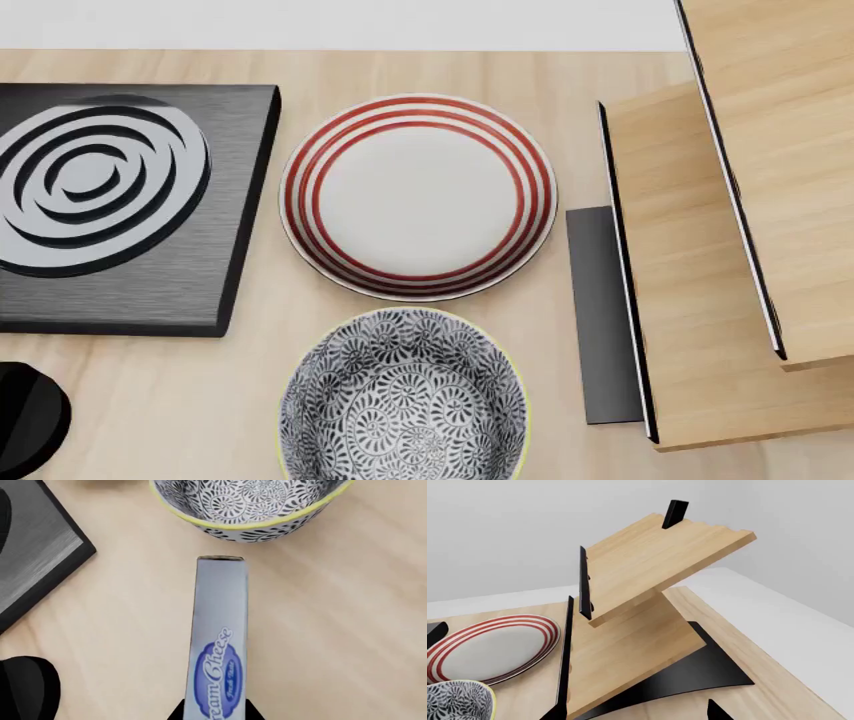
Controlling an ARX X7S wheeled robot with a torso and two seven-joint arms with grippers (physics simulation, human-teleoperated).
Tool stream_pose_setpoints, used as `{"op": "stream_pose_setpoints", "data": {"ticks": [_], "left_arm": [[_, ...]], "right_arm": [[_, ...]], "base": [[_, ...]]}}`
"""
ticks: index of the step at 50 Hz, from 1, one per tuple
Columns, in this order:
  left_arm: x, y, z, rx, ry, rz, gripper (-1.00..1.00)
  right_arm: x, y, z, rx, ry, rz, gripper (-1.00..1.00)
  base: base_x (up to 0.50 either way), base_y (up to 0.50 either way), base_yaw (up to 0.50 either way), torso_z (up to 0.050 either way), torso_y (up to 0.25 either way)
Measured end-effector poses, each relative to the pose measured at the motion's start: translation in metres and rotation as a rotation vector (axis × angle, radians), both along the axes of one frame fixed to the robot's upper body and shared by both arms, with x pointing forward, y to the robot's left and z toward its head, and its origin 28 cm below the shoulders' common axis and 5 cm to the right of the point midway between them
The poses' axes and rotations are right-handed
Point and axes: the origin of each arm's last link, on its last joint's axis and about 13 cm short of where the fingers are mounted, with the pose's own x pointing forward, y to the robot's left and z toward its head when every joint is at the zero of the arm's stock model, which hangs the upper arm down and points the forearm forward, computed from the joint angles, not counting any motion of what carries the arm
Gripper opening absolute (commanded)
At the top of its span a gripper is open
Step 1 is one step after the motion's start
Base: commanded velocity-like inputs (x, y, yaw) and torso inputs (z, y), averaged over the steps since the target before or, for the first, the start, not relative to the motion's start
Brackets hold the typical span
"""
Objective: Pick up the cream cheese and put it in the bowl.
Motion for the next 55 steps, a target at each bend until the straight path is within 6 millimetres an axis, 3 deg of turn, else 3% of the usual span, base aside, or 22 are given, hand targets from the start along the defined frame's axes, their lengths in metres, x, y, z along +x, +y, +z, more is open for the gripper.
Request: {"op": "stream_pose_setpoints", "data": {"ticks": [32,42,55], "left_arm": [[-0.035,0.007,0.014,-0.086,-0.079,-0.04,-1.0],[-0.043,-0.012,0.016,-0.21,-0.183,-0.104,-1.0],[-0.045,-0.011,0.04,-0.263,-0.295,-0.061,-1.0]], "right_arm": [[-0.001,0.0,0.001,-0.002,0.0,-0.003,1.0],[0.0,0.0,0.0,-0.001,0.002,-0.002,1.0],[0.001,0.0,-0.001,0.001,0.004,0.001,1.0]], "base": [[0.0,0.0,0.0,0.0,0.0],[0.0,0.0,0.0,0.0,0.0],[0.0,0.0,0.0,0.0,0.0]]}}
